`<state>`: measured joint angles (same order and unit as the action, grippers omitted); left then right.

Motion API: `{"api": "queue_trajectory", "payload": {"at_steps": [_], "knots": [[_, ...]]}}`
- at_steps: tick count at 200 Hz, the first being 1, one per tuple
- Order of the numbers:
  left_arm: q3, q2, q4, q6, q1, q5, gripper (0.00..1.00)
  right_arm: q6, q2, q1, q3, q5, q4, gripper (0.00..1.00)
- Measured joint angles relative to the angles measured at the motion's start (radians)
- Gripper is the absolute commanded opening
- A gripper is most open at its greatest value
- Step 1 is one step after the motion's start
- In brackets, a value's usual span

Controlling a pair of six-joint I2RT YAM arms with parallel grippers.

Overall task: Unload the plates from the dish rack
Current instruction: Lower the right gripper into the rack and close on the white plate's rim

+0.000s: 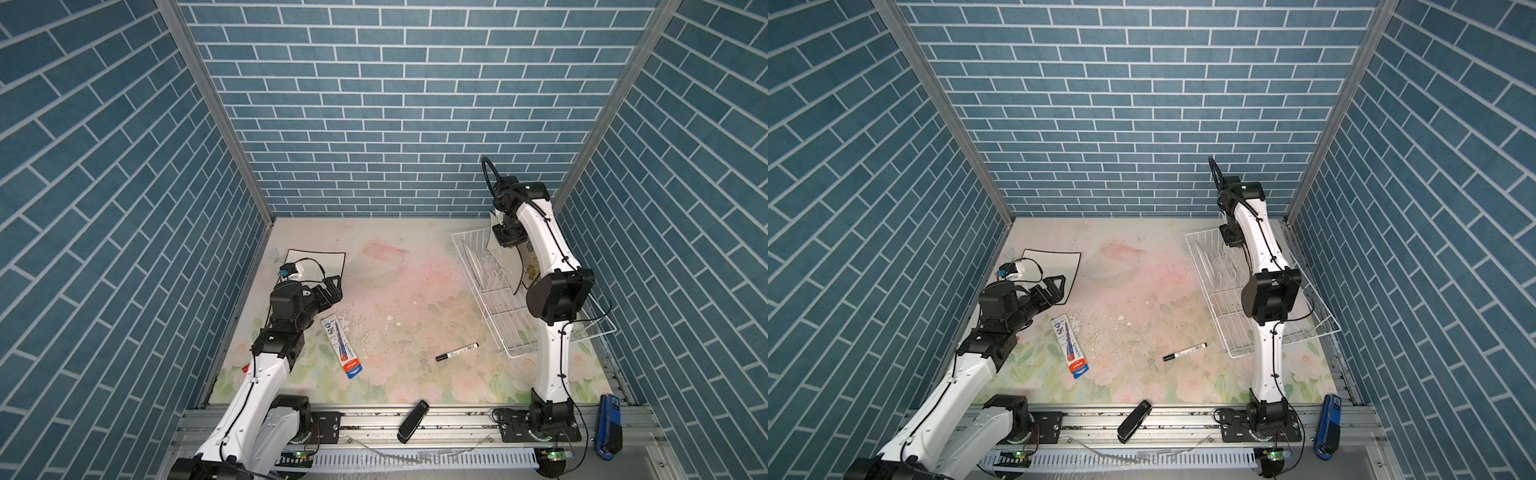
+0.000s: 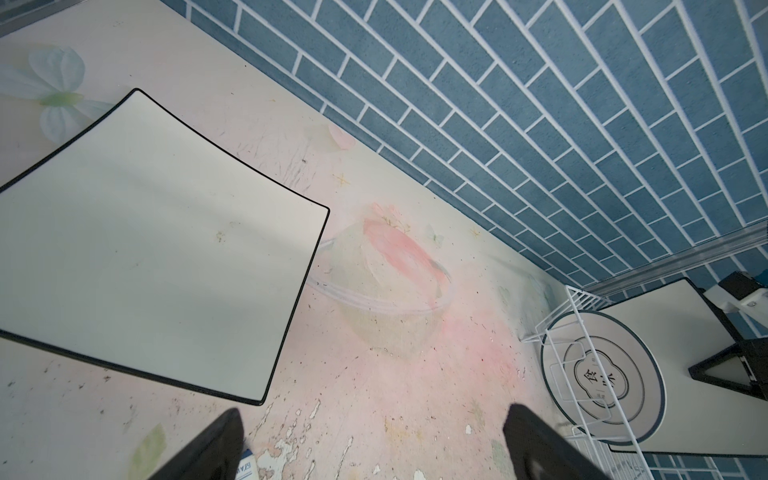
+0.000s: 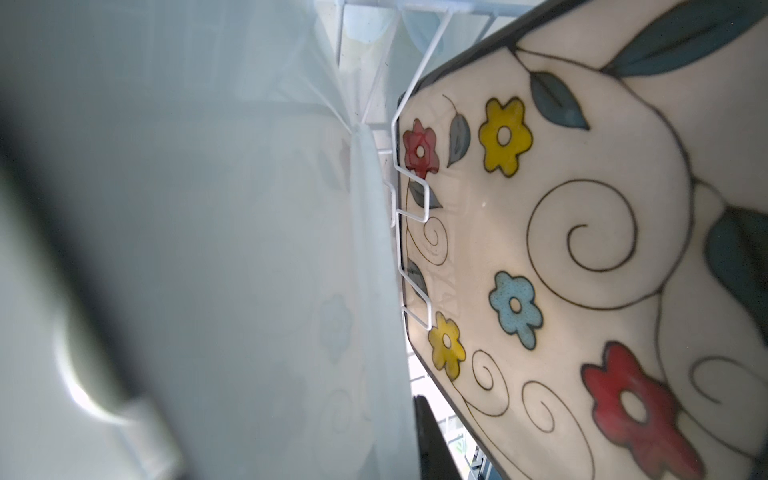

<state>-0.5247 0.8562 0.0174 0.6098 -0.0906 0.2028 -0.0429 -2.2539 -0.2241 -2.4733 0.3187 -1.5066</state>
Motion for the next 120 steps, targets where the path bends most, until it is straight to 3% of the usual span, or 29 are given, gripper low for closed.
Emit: {"api": "queue_trajectory", "payload": {"at_steps": [120], "knots": [[0.0,-0.01,0.016,0.0,0.0,-0.003,1.0,-0.014,0.002,-0.005,0.0,0.011,0.003,0.03]]}}
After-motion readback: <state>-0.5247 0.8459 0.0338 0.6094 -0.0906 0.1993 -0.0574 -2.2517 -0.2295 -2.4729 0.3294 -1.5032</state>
